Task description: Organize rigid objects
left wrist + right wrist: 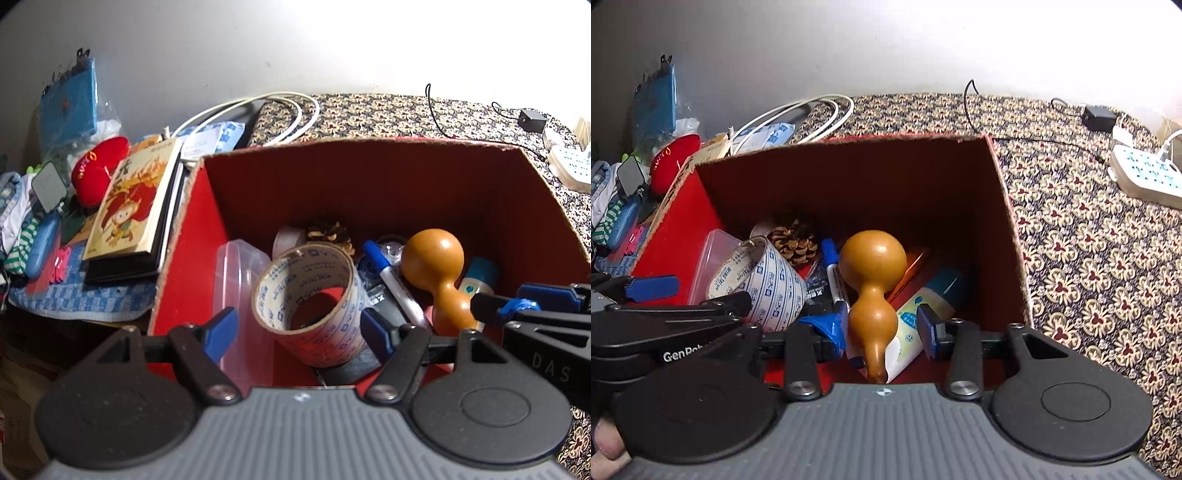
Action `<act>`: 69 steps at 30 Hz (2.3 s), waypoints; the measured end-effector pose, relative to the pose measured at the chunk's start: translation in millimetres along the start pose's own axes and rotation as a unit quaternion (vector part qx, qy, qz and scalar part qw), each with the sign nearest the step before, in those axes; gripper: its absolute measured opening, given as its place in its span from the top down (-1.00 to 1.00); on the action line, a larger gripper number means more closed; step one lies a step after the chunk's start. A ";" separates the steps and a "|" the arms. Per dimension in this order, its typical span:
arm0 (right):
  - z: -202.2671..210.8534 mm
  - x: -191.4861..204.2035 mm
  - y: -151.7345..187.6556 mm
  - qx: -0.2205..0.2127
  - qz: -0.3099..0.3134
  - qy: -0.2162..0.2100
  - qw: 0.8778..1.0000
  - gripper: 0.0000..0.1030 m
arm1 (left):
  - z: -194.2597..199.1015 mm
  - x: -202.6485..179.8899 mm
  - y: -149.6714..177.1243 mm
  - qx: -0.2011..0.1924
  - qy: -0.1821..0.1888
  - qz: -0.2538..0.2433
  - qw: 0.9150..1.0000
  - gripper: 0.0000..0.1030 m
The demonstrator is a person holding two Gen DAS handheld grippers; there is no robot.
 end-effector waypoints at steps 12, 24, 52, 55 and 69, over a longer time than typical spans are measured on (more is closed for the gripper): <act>1.2 -1.9 -1.9 -0.004 -0.010 0.001 1.000 0.52 | 1.2 -0.4 -1.5 -0.002 0.000 -0.001 1.000 -0.42; 0.9 -1.7 -0.9 -0.002 -0.009 0.007 1.000 0.52 | 0.9 -1.9 -2.2 0.002 0.007 0.001 1.000 -0.42; 0.2 -1.9 0.0 0.002 -0.009 0.010 1.000 0.52 | -0.9 -3.7 0.6 0.005 0.007 0.000 1.000 -0.42; -0.1 -2.0 -0.1 0.002 -0.009 0.010 1.000 0.52 | -1.1 -3.2 0.7 0.006 0.007 0.001 1.000 -0.42; -0.7 -2.9 0.0 0.001 -0.013 0.010 1.000 0.52 | -0.8 -3.2 -1.3 0.003 0.011 0.003 1.000 -0.42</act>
Point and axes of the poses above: each gripper's, at about its wrist camera, not at the fingertips, and z roughly against the way its jaws point, x to its left, y to its underside, the point moved 8 cm from there along -z, roughly the way its jaws point, and after that the axes turned 5 degrees about x, right-handed, at the moved point
